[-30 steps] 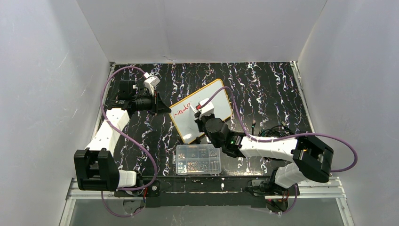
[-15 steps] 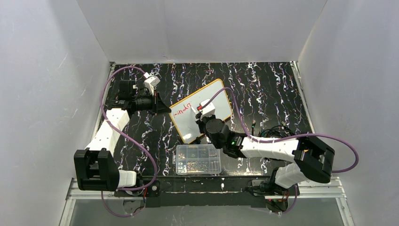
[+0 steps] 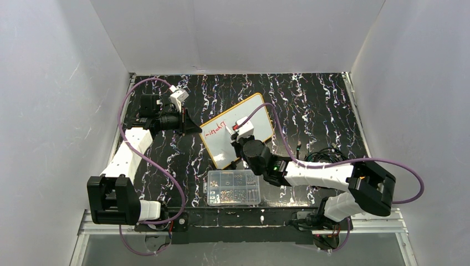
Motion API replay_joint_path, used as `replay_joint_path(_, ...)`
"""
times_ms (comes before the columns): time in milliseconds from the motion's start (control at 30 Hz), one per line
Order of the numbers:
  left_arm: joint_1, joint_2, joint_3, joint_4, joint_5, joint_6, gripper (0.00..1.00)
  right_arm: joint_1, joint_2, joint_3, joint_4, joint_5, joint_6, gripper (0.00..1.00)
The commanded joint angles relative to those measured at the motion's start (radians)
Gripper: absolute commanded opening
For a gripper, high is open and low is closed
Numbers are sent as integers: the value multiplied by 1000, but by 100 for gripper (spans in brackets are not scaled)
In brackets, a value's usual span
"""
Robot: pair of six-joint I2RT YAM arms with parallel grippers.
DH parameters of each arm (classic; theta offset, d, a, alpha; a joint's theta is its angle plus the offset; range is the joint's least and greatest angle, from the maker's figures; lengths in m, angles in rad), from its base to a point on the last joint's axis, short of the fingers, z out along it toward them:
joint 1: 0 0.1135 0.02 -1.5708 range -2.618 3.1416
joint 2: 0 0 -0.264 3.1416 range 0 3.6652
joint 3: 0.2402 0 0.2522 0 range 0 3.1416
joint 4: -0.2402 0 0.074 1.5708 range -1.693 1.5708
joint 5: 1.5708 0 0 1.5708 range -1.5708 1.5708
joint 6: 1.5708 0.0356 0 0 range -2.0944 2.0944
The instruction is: Write a sentence on the whiteboard
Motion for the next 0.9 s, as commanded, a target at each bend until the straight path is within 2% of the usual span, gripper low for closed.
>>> replay_joint_path(0, -5, -37, 6, -22, 45, 9, 0, 5, -53, 0, -24, -2, -7, 1)
replay_joint_path(333, -5, -37, 5, -22, 38, 9, 0, -17, -156, -26, -47, -8, -26, 1)
replay_joint_path(867, -5, -32, 4, -22, 36, 9, 0, -42, -91, -14, 31, -64, -64, 1)
